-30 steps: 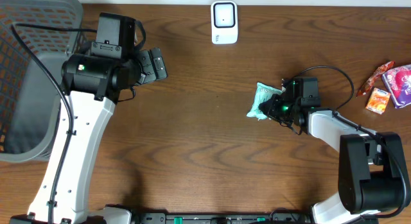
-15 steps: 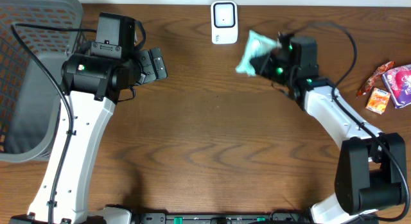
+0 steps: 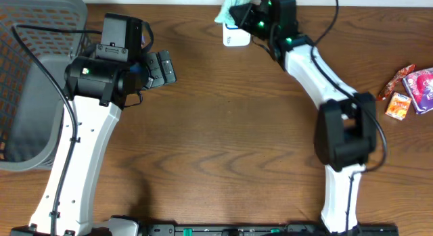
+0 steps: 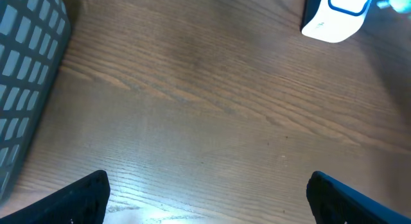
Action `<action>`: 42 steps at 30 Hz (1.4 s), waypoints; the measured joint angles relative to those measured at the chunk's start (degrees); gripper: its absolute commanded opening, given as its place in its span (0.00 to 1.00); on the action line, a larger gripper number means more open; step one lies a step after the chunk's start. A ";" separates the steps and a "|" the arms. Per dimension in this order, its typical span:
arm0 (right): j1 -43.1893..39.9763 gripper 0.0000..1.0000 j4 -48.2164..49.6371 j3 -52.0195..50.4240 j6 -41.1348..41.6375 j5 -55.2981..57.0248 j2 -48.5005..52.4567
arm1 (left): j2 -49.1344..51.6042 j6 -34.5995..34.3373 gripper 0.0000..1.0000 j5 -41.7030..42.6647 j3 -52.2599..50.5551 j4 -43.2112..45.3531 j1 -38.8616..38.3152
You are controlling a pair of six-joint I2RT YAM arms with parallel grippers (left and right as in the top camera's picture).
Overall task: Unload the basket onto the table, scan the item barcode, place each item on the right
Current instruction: 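Carry the wipes pack to the far right edge and release it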
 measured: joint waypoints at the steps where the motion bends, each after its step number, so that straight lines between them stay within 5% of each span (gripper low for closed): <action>1: -0.07 0.01 -0.52 2.16 0.17 0.31 1.88 | 0.00 0.00 0.98 -0.02 0.00 0.00 0.02; 24: -4.04 0.01 -16.26 8.59 -2.25 4.46 7.30 | 0.00 0.00 0.98 -0.04 0.00 0.02 0.02; 42: -40.46 0.01 -62.90 9.66 -23.45 19.39 -7.63 | 0.00 0.00 0.98 -0.02 0.00 0.00 0.02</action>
